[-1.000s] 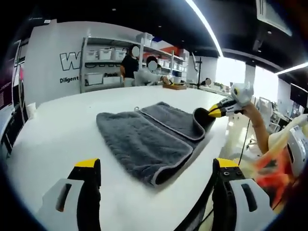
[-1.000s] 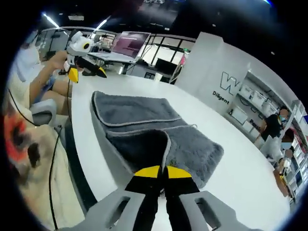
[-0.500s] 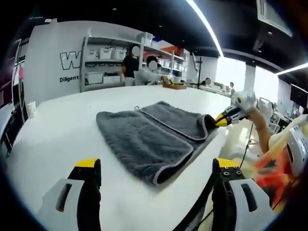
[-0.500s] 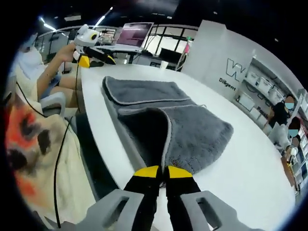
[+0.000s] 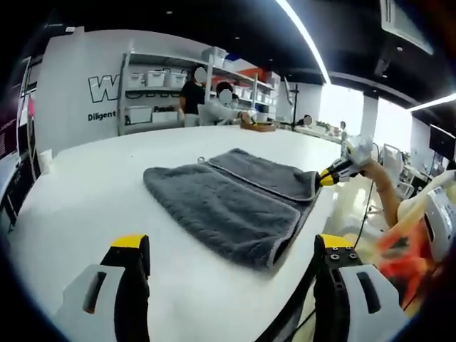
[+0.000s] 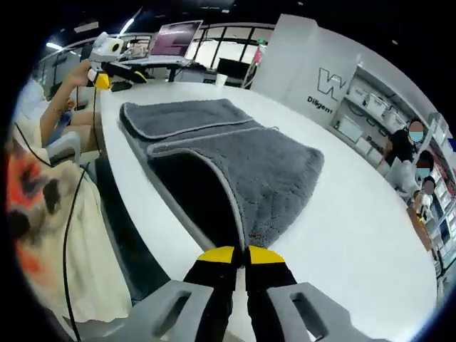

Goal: Open the folded towel by lifting each exposed corner and separating the folded layers until the towel lies flat within the target outline without major curled edges

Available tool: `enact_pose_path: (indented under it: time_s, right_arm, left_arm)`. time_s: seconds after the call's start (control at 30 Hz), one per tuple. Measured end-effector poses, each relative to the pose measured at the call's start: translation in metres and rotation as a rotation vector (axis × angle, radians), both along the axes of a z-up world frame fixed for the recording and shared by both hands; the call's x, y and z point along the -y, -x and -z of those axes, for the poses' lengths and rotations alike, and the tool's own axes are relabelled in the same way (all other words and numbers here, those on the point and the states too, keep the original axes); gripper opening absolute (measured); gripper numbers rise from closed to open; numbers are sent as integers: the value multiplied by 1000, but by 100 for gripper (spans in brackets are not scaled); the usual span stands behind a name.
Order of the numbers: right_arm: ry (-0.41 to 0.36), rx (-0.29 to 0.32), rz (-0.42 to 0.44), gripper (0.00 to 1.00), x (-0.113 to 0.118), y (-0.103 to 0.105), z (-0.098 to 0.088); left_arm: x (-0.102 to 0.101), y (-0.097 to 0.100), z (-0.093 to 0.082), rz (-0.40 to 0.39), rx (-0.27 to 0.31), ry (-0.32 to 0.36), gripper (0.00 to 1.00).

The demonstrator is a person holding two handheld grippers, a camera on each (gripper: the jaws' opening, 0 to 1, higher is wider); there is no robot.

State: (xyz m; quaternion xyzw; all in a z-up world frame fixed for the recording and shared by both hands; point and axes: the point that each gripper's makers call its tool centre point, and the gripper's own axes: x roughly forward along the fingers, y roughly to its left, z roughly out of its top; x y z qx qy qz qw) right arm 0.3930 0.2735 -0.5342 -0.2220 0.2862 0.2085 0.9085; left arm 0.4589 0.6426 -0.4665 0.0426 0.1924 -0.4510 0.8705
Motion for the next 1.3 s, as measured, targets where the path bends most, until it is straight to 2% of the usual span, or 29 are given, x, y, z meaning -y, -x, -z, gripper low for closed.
enact_pose_path:
  time_s: [0.13,0.3,0.37,0.43,0.53,0.7,0.83,0.87,1.0,1.17,1.3]
  right_arm:
    - [-25,6,3,0,2,2,-1]
    - [2,6,3,4,3,5,-3]
    - [21,13,24,15,8,6,-7]
    - [35,25,52,31,14,6,-12]
    - [38,28,76,46,19,9,-19]
    - [25,52,74,53,13,12,-33]
    - [3,31,55,81,2,11,-34]
    - [6,26,51,84,0,10,-34]
    - [-2,14,43,85,-4,7,-32]
    - [-25,13,41,99,-12,2,-31]
    - [-43,19,29,99,-17,1,-33]
  left_arm:
    - [1,0,2,2,-4,-5,93]
    - [3,1,2,6,-6,-6,93]
    - [3,1,3,7,-6,-7,93]
    - [3,2,3,8,-6,-6,93]
    - [3,1,2,7,-7,-5,93]
    - [3,2,1,7,-6,-2,93]
    - [5,3,2,15,-6,-6,93]
    - [5,4,2,21,-6,-9,94]
    - [6,6,-1,32,2,-8,96]
    - [5,5,-3,22,10,-2,99]
    - [4,5,-5,24,13,3,99]
